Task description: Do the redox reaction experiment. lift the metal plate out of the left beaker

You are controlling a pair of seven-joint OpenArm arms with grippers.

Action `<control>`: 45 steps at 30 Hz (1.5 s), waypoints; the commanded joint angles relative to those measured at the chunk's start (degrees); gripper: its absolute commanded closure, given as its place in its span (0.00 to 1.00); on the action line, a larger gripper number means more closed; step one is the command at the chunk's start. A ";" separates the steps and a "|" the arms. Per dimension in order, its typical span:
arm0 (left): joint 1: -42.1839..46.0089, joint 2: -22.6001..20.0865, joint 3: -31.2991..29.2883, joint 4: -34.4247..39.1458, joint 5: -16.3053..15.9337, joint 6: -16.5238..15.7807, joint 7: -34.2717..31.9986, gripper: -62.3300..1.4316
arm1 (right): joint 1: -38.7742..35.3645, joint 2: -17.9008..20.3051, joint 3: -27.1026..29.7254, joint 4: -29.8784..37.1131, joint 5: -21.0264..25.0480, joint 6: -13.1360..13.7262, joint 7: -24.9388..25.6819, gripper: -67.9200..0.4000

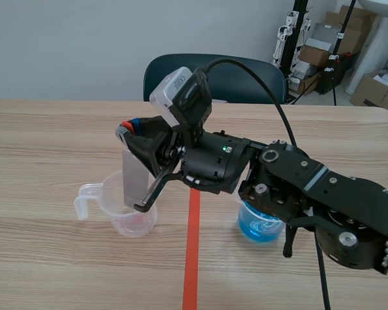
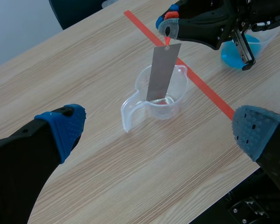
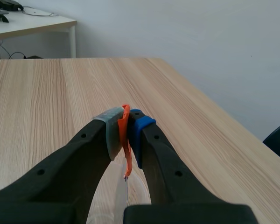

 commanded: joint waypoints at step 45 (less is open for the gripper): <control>0.09 0.33 -0.26 0.48 -0.61 -0.07 -1.03 0.00 | 5.27 1.29 7.54 30.82 22.80 0.52 -42.40 0.99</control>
